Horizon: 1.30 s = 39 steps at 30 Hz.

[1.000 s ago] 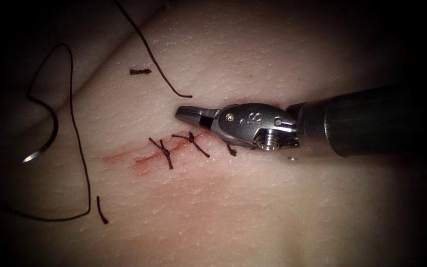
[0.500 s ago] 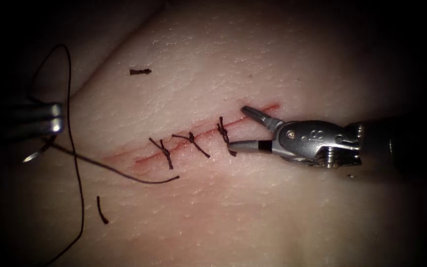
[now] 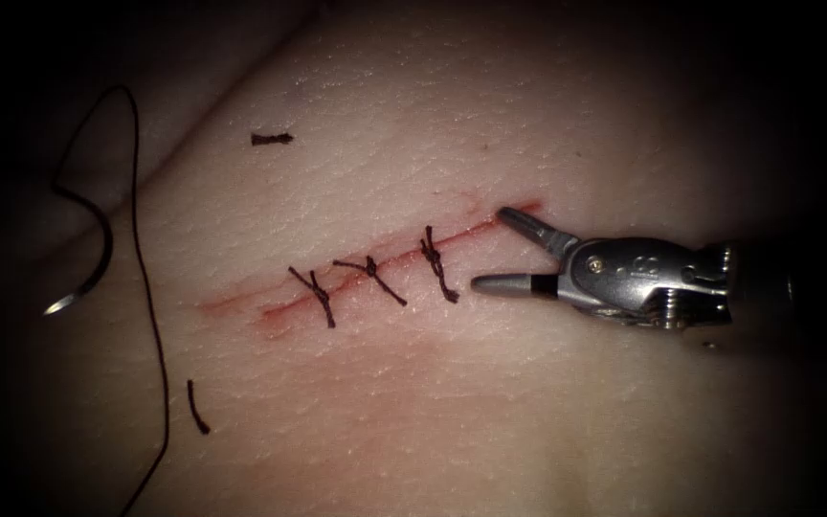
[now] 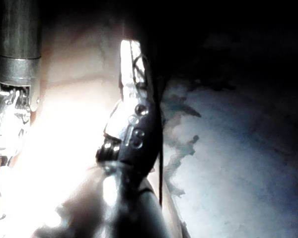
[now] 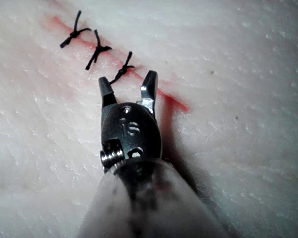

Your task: Wound Closure

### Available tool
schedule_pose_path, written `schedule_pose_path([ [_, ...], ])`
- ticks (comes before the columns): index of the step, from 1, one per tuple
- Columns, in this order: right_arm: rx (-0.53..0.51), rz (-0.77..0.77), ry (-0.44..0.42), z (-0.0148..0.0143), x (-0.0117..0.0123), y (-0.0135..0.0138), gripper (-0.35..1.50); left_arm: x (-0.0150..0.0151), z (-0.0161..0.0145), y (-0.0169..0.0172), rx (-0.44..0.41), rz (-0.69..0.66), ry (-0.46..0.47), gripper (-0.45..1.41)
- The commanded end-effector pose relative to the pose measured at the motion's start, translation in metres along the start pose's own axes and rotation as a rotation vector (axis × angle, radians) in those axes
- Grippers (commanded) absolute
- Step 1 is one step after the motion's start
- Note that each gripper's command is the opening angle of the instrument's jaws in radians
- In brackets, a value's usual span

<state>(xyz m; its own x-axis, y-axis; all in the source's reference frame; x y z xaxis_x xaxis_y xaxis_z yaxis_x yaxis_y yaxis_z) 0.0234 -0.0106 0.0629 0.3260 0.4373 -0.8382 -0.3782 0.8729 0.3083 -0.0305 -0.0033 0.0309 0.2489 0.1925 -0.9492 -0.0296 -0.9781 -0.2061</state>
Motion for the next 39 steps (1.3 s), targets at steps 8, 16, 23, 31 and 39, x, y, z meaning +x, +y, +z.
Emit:
schedule_pose_path([
  [8, 0.01, -0.002, -0.01, 0.0007, -0.0006, -0.0008, 1.13, -0.0189, 0.0001, 0.0007, -0.043, -0.25, -0.178, 0.69],
  [16, 0.014, -0.004, -0.017, 0.0007, -0.0006, -0.0009, 1.13, -0.0245, -0.0075, -0.0066, 0.043, -0.277, -0.431, 1.08],
  [23, 0.016, -0.005, -0.026, 0.0007, -0.0007, -0.0009, 1.13, -0.0287, -0.0123, -0.013, 0.144, -0.279, -0.494, 0.89],
  [31, 0.02, -0.004, -0.032, 0.0007, -0.001, -0.0014, 1.14, -0.0339, -0.0157, -0.0106, 0.036, -0.241, -0.601, 0.84],
  [39, 0.027, -0.012, -0.033, -0.0007, -0.0016, -0.0015, 1.09, -0.0335, -0.0122, -0.015, 0.169, -0.244, -0.582, 0.69],
])
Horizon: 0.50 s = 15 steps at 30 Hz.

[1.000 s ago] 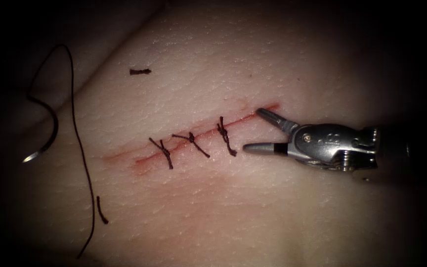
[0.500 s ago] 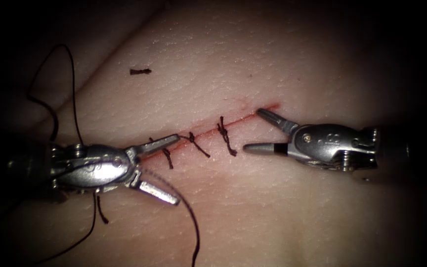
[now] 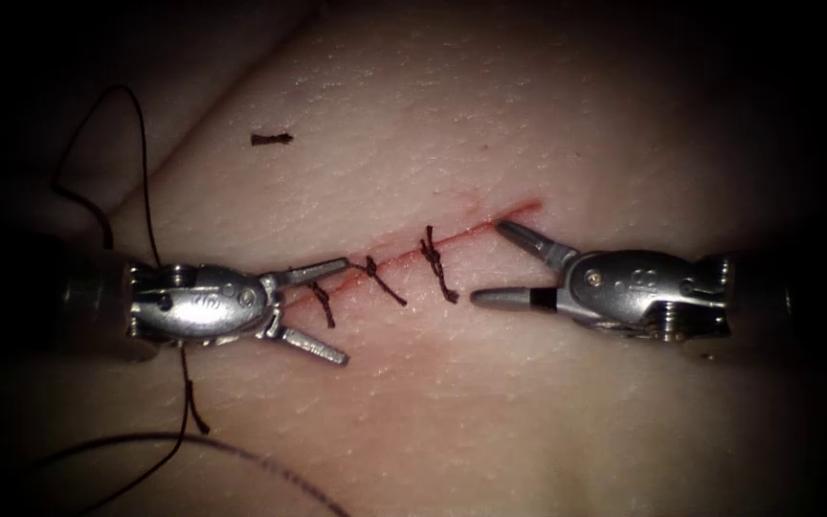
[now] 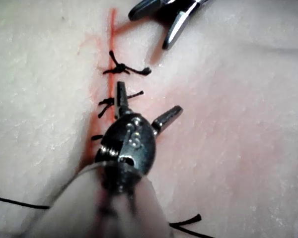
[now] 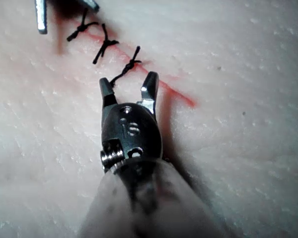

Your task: Wound Closure

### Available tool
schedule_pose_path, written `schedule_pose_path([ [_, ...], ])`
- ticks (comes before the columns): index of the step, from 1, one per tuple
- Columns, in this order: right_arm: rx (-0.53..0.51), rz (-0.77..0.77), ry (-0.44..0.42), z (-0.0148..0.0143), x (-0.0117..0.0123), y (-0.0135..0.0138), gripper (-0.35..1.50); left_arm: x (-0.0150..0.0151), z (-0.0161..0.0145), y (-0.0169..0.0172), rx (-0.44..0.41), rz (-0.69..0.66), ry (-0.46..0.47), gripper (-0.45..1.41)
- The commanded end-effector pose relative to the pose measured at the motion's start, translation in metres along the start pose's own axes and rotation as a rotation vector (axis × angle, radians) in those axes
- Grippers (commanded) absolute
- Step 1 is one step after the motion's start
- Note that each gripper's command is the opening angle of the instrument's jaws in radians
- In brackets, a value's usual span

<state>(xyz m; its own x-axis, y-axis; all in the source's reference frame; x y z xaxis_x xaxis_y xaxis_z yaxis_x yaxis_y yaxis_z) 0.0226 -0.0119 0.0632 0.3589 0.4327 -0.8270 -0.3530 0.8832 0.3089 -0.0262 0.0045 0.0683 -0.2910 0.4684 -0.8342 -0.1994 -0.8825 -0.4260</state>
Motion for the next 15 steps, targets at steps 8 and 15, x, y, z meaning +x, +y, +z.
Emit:
schedule_pose_path([
  [8, 0.013, -0.001, -0.003, -0.0016, -0.0009, -0.0005, 1.01, 0.0011, 0.0035, 0.0011, 0.269, 0.181, -0.15, 0.42],
  [15, 0.011, 0.002, -0.005, -0.0014, -0.0006, -0.0003, 1.01, -0.0007, 0.0057, 0.002, 0.361, 0.335, -0.33, 0.35],
])
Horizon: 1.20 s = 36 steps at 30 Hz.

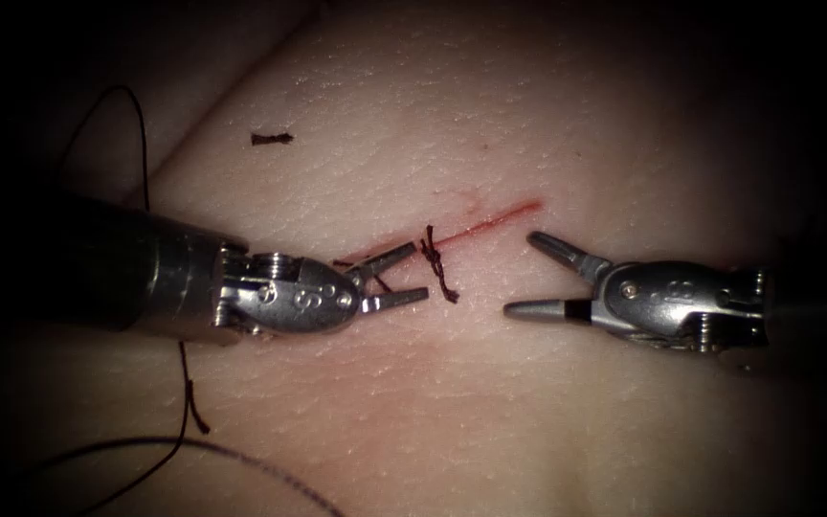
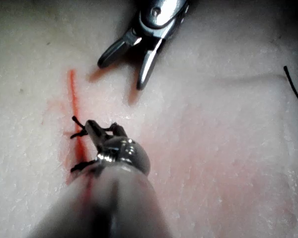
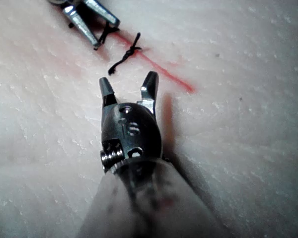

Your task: Wound Closure

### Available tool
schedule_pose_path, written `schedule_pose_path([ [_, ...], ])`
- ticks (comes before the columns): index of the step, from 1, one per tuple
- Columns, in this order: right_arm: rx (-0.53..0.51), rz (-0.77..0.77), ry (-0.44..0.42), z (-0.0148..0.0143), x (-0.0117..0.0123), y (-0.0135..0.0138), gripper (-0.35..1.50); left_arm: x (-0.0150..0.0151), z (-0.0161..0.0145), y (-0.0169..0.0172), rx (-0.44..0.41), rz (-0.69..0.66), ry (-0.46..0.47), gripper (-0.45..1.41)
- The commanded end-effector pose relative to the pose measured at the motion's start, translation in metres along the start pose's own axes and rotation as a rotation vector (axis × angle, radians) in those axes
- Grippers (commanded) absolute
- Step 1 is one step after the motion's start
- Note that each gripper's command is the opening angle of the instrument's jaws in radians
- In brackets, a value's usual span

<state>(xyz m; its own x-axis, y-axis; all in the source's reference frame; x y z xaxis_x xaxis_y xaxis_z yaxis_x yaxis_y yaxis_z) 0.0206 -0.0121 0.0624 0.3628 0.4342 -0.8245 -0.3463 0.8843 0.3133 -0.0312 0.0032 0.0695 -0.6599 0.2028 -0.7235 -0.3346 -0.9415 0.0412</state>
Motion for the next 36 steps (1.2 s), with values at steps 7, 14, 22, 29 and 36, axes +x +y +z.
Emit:
schedule_pose_path([
  [7, 0.003, 0.002, 0.0, 0.0007, -0.0004, -0.0007, 1.01, 0.0005, 0.0033, 0.0032, -0.024, 0.103, -0.043, 0.51],
  [14, -0.002, 0.003, -0.001, 0.0012, -0.0002, -0.0009, 1.04, 0.0003, 0.0053, 0.003, 0.002, 0.236, -0.099, 0.51],
  [22, -0.003, 0.004, -0.001, 0.0013, -0.0002, -0.0008, 1.06, -0.0013, 0.0058, 0.0038, -0.004, 0.286, -0.15, 0.39],
  [29, -0.007, 0.005, -0.002, 0.0017, -0.0001, -0.0008, 1.06, -0.0006, 0.0051, 0.0041, -0.007, 0.326, -0.157, 0.15],
  [36, -0.005, 0.003, -0.006, 0.0018, -0.0001, -0.0009, 1.06, -0.0007, 0.0046, 0.0024, 0.02, 0.306, -0.146, -0.45],
])
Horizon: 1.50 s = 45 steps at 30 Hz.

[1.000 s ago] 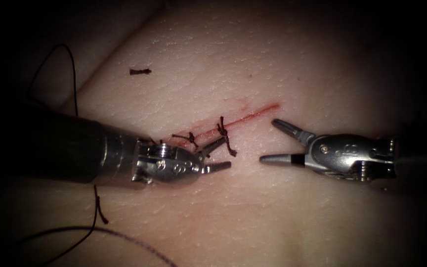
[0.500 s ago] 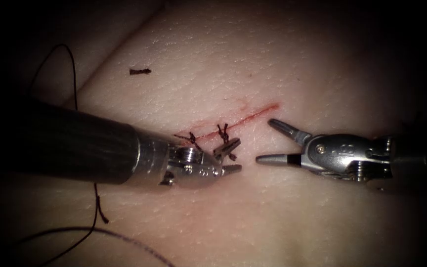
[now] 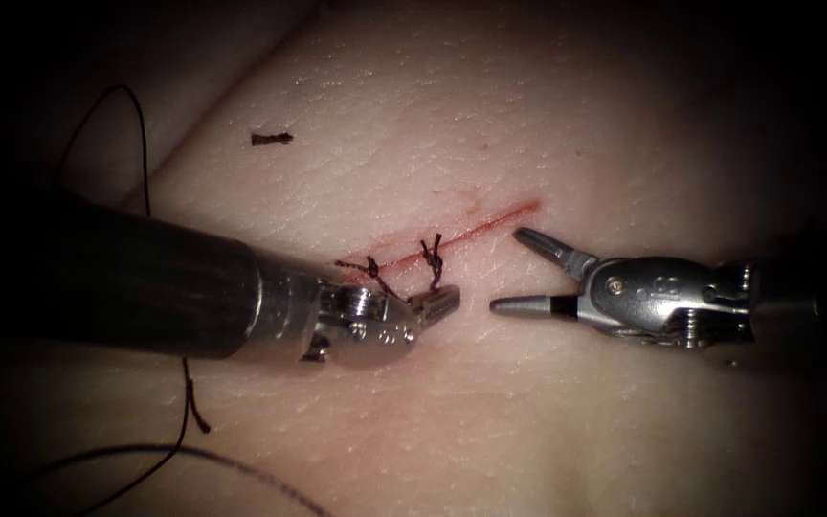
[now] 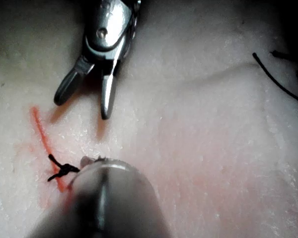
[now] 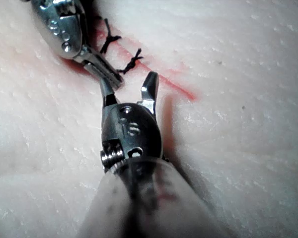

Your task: Wound Closure

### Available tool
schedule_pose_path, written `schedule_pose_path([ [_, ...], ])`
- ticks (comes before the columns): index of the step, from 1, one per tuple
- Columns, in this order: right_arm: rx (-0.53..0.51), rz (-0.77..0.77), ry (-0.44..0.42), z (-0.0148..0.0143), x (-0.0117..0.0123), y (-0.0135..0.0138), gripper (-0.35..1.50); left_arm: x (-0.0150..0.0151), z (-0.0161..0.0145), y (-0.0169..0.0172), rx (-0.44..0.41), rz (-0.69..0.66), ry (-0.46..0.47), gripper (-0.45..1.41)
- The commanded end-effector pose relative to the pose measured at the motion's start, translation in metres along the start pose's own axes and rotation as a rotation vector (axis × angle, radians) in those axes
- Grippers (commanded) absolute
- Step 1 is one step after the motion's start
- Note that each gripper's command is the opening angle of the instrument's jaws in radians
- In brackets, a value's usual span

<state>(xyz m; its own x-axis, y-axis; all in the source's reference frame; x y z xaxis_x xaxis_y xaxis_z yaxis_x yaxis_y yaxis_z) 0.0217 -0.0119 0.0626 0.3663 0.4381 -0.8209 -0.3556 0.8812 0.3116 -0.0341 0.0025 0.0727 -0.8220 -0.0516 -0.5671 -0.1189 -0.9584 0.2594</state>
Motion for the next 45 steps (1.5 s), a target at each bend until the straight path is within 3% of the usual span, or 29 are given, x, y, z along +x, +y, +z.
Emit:
schedule_pose_path([
  [1, 0.005, 0.0, -0.001, 0.0006, -0.0005, -0.0007, 1.06, 0.0001, 0.0004, 0.0005, 0.0, -0.004, 0.004, -0.45],
  [4, 0.005, -0.002, -0.007, 0.0006, -0.0006, -0.0005, 1.06, -0.0002, -0.0008, 0.0003, 0.01, 0.002, 0.014, -0.45],
  [9, 0.074, -0.038, 0.005, 0.0012, -0.0008, -0.0003, 0.84, 0.0001, -0.0029, -0.0004, 0.025, 0.0, 0.023, -0.45],
  [10, 0.095, -0.08, 0.015, 0.0018, -0.0008, -0.0002, 1.03, 0.0005, -0.0033, -0.0007, 0.029, -0.002, 0.026, -0.45],
  [12, 0.126, -0.163, 0.03, 0.0025, -0.0008, 0.0004, 1.23, 0.0009, -0.0037, -0.0012, 0.029, -0.004, 0.032, -0.45],
  [19, 0.183, -0.293, 0.056, 0.003, -0.0007, 0.0007, 1.28, 0.001, -0.0042, -0.0014, 0.028, -0.002, 0.034, -0.45],
  [27, 0.195, -0.347, 0.098, 0.0032, -0.0004, -0.0008, 1.28, 0.0007, -0.0048, -0.0014, 0.031, 0.0, 0.028, -0.45],
  [32, 0.236, -0.476, 0.116, 0.0059, 0.0002, -0.0018, 1.38, 0.0009, -0.0046, -0.0014, 0.032, -0.003, 0.025, -0.45],
  [36, 0.26, -0.486, 0.127, 0.0052, 0.0001, -0.0014, 1.4, 0.0009, -0.0046, -0.0013, 0.032, 0.013, 0.025, -0.45],
  [37, 0.268, -0.49, 0.131, 0.0043, -0.0003, -0.0015, 1.4, 0.001, -0.0045, -0.0013, 0.029, 0.013, 0.035, -0.16],
  [39, 0.274, -0.498, 0.133, 0.0035, -0.0005, -0.0015, 1.4, 0.0012, -0.0043, -0.0013, 0.023, 0.018, 0.055, 0.16],
  [45, 0.286, -0.476, 0.127, 0.0016, -0.0012, -0.0014, 1.43, 0.0016, -0.004, -0.0009, 0.003, 0.032, 0.121, 0.53],
])
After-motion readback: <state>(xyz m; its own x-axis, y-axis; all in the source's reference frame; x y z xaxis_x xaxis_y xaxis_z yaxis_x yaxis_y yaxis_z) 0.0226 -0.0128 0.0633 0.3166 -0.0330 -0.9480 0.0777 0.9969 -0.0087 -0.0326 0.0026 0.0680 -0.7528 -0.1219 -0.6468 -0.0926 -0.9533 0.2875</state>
